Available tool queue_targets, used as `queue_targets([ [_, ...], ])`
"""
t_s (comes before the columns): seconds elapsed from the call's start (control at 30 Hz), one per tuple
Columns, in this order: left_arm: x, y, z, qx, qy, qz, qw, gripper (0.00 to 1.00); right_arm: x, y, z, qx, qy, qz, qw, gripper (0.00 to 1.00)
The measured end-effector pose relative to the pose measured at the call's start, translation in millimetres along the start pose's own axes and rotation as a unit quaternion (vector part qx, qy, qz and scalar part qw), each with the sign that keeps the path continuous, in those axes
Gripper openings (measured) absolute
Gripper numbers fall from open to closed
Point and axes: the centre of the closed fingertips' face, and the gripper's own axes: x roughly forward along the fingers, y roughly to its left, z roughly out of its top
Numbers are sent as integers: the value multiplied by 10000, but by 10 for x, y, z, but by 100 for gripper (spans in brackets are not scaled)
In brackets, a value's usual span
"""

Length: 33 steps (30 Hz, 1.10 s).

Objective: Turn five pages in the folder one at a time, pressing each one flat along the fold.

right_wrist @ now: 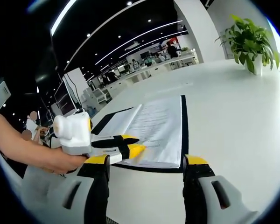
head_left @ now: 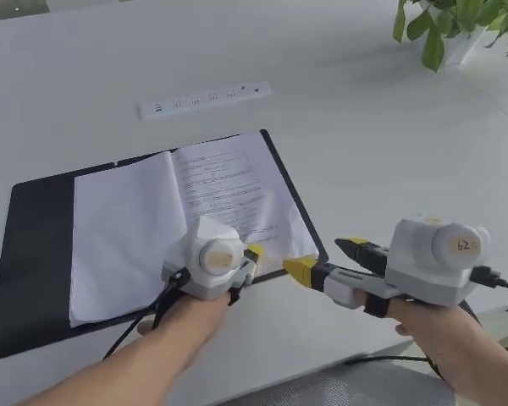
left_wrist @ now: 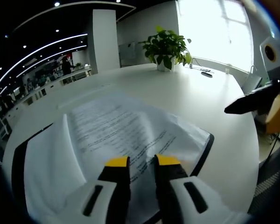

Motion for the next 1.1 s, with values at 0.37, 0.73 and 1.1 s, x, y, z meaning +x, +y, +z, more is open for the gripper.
queue_targets([
  [0.37, -1, 11, 11, 17, -9, 47, 10000, 13, 94, -69, 2, 23, 38, 24, 10000, 60],
  [0.73, -5, 10, 11, -50, -10, 56, 10000, 13, 393, -218, 29, 208, 172, 72, 9996, 48],
  [1.1, -6, 7, 8, -94, -30, 63, 9999, 13, 512, -289, -10, 296, 357, 112, 9989, 43],
])
